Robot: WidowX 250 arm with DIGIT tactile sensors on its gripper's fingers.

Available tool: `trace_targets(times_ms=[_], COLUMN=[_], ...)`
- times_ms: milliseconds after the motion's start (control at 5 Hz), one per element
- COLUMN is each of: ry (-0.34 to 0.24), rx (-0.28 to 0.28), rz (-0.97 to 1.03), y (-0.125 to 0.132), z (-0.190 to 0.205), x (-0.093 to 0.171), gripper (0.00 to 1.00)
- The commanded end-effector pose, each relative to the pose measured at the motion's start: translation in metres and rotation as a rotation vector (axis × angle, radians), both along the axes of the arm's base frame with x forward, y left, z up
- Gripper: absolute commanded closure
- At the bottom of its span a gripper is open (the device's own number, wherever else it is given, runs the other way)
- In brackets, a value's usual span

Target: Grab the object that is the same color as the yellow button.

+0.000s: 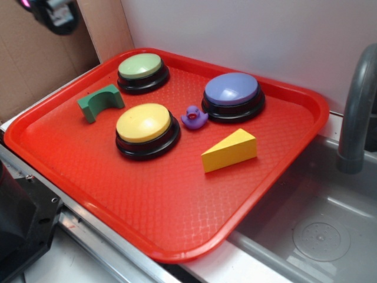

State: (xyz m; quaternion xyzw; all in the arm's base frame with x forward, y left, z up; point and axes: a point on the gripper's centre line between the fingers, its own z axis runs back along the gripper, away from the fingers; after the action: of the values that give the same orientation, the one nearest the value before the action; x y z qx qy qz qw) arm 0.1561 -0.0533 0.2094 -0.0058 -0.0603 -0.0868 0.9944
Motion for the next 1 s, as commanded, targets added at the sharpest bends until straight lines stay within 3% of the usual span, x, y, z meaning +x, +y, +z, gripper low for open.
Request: trace_targets(times_ms=[0, 400, 800], ry=[-0.089, -0.030, 0.039], rx=[0.036, -0.025, -0.034], rz=[-0.044, 0.079, 0.184], y=[-0.059, -0.088, -0.089], z=[-0.024, -0.081, -0.135], x=[0.071, 0.107, 0.122], gripper=[0.00, 0.00, 0.00])
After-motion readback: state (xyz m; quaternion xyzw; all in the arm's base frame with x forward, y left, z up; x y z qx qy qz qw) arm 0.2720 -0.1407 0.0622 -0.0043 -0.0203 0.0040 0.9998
